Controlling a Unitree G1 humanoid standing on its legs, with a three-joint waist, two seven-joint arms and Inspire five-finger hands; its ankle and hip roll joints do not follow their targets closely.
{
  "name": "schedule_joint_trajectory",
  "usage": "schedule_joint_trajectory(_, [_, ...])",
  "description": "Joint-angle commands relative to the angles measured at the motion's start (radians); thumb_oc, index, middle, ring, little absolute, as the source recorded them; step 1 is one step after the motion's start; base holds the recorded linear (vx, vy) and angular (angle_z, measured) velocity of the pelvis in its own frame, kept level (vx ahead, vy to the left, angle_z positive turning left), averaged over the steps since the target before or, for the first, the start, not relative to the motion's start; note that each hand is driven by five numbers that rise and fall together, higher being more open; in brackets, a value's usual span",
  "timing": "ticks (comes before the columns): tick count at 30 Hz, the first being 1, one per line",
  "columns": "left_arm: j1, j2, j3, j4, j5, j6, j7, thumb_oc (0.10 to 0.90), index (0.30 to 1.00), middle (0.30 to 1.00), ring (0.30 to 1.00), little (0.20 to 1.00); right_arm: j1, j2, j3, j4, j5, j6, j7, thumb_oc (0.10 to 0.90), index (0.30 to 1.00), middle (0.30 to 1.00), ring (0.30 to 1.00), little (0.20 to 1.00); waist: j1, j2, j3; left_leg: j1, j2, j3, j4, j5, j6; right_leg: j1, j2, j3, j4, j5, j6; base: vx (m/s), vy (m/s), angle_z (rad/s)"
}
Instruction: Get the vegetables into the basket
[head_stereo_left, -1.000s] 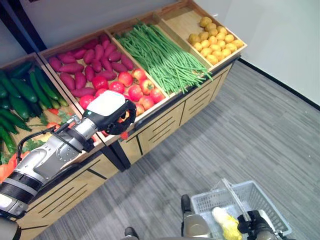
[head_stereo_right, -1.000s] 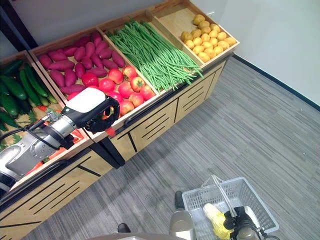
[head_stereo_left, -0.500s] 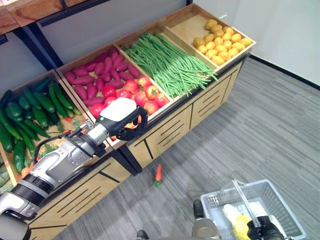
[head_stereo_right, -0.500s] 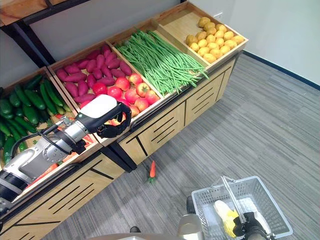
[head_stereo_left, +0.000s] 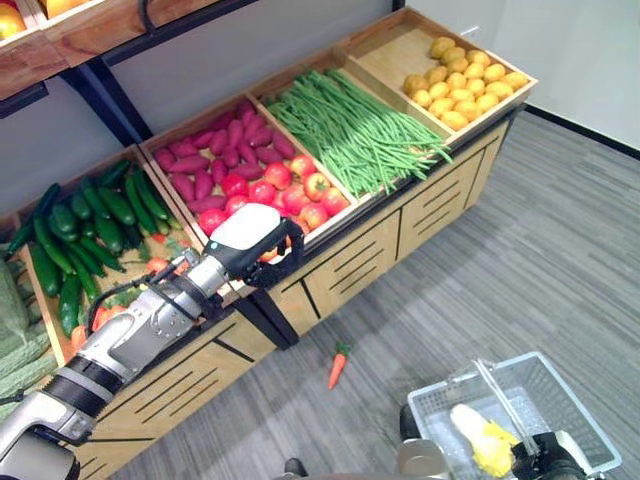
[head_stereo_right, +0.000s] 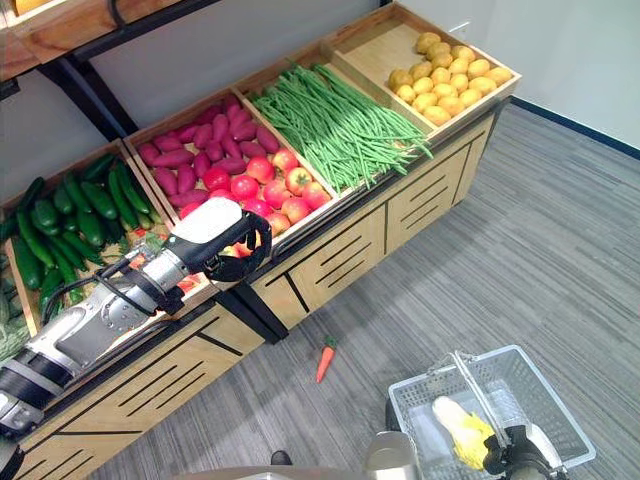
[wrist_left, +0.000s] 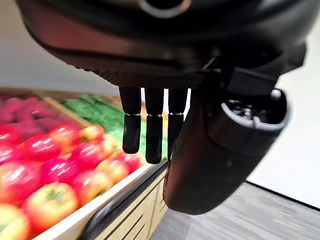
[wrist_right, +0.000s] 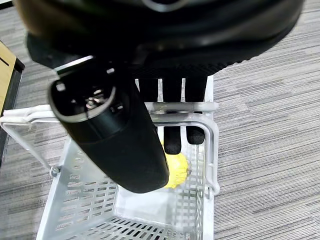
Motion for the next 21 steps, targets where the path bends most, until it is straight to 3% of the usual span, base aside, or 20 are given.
schedule_joint_trajectory(1, [-0.089,0.057,0.176,-0.006,0.043,0.019,0.155,0.900,1.000,1.000,1.000,1.000,-0.024,0.007,-0.005,-0.005,0.009,-0.031,-0.056,0.400,0.300,0.300,0.300,0.300,0.012,-0.119,-0.014,-0.008,-0.012,-0.047,0.001,-0.008,-0.026,0.073,-0.036,-0.014,0.005,-0.095,0.064,-0.04,0.065,0.11])
schedule_joint_trajectory(10, [0.023,0.022,0.332,0.105,0.198,0.140,0.301,0.900,1.000,1.000,1.000,1.000,-0.046,0.040,0.026,0.010,-0.018,-0.020,-0.063,0.400,0.300,0.300,0.300,0.300,0.060,-0.149,0.013,-0.063,-0.038,-0.095,0.001,-0.013,-0.011,0.047,-0.070,-0.045,-0.001,-0.065,0.075,-0.04,0.059,0.19])
schedule_joint_trajectory(21, [0.072,0.019,0.418,0.208,0.271,0.232,0.332,0.900,1.000,1.000,1.000,1.000,-0.067,0.040,0.050,0.008,-0.058,-0.006,-0.050,0.400,0.300,0.300,0.300,0.300,0.071,-0.163,0.021,-0.098,-0.046,-0.120,0.001,-0.008,-0.007,0.041,-0.083,-0.069,-0.001,-0.058,0.078,-0.01,0.030,0.11])
